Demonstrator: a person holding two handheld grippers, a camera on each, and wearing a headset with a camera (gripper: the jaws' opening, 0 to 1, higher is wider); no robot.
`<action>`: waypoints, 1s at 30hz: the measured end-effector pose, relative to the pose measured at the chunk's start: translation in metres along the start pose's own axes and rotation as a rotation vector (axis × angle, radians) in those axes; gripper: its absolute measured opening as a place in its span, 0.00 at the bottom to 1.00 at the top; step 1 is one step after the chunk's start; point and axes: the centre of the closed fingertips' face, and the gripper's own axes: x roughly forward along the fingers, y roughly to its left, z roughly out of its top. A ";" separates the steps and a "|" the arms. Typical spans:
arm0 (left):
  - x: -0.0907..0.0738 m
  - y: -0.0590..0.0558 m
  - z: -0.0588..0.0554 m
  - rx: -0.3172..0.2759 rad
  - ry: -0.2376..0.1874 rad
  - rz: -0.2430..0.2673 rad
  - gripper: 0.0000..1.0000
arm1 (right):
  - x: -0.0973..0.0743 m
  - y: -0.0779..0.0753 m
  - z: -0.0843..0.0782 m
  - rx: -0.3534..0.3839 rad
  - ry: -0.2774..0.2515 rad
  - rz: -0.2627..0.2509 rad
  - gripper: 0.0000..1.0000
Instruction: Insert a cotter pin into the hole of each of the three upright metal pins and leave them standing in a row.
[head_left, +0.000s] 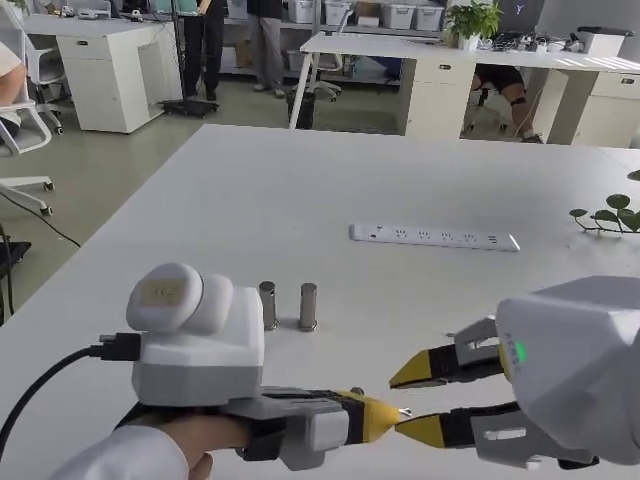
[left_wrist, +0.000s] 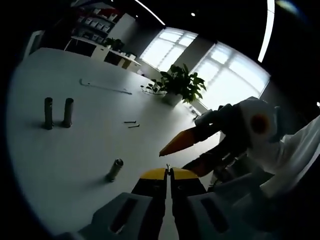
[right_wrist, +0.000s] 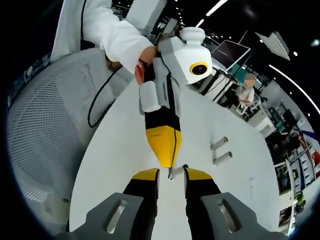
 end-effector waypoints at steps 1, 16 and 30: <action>0.000 -0.001 0.000 0.016 0.003 -0.006 0.00 | 0.000 0.004 -0.001 0.043 -0.015 0.021 0.16; -0.003 -0.013 0.001 0.332 0.021 -0.046 0.00 | -0.013 0.003 -0.007 0.245 -0.083 0.079 0.22; -0.005 -0.029 -0.007 0.617 0.085 -0.113 0.00 | -0.013 0.017 -0.001 0.260 -0.081 0.136 0.13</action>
